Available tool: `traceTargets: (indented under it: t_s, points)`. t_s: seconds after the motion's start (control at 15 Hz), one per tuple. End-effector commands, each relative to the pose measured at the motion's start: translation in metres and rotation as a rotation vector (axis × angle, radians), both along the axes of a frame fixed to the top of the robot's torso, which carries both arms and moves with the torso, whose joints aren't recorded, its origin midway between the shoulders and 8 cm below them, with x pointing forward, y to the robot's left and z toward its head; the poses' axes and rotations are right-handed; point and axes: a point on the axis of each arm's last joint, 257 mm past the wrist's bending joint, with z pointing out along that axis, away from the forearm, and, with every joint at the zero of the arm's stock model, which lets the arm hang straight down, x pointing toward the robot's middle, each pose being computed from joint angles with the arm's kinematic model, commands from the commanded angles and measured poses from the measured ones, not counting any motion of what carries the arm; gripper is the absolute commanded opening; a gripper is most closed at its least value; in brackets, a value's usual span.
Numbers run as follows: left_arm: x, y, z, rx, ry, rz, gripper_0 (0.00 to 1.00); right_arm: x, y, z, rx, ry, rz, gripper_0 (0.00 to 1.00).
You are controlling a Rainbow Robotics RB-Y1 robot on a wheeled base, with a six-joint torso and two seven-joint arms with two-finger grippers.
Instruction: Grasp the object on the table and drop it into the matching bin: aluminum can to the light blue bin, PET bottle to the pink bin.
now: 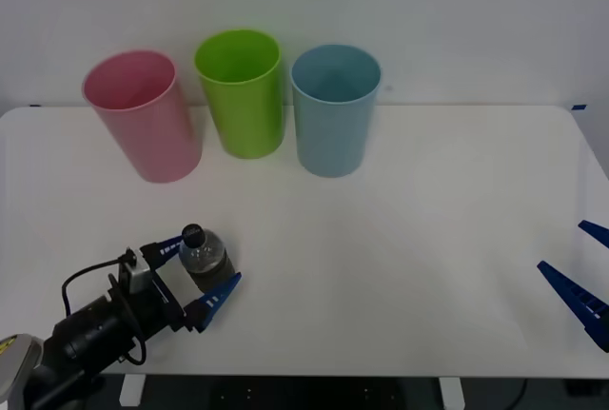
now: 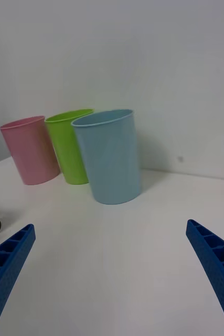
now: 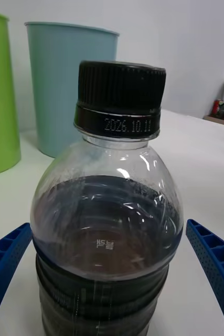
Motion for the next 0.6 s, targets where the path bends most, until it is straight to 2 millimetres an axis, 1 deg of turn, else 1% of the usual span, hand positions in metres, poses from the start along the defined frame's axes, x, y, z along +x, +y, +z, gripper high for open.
traceTargets:
  t_s: [0.07, 0.13, 0.2, 0.27, 0.33, 0.4, 0.6]
  points:
    - [-0.0002, 0.0001, 0.0001, 0.001, 0.0, -0.001, 1.0, 0.0, 0.0, 0.0, 0.0, 0.0, 0.0, 1.0]
    - [0.0, 0.0004, 0.0, 0.001, 0.0, 0.0, 1.0, 0.0, 0.0, 0.0, 0.0, 0.0, 0.0, 1.0]
    - [-0.0002, 0.0001, 0.0001, 0.003, -0.003, -0.001, 0.55, 0.0, 0.0, 0.0, 0.0, 0.0, 0.0, 1.0]
    - [-0.0002, 0.0001, 0.0001, 0.006, -0.006, -0.001, 0.23, 0.0, 0.0, 0.0, 0.0, 0.0, 0.0, 1.0]
    - [-0.0003, 0.0, 0.0009, 0.006, -0.011, -0.002, 0.08, 0.0, 0.0, 0.0, 0.0, 0.0, 0.0, 1.0]
    - [-0.0008, -0.0009, 0.0016, 0.005, -0.015, -0.004, 0.01, 0.0, 0.0, 0.0, 0.0, 0.0, 0.0, 1.0]
    - [0.0, 0.0014, 0.0035, 0.002, -0.02, 0.002, 0.0, 0.0, 0.0, 0.0, 0.0, 0.0, 0.0, 1.0]
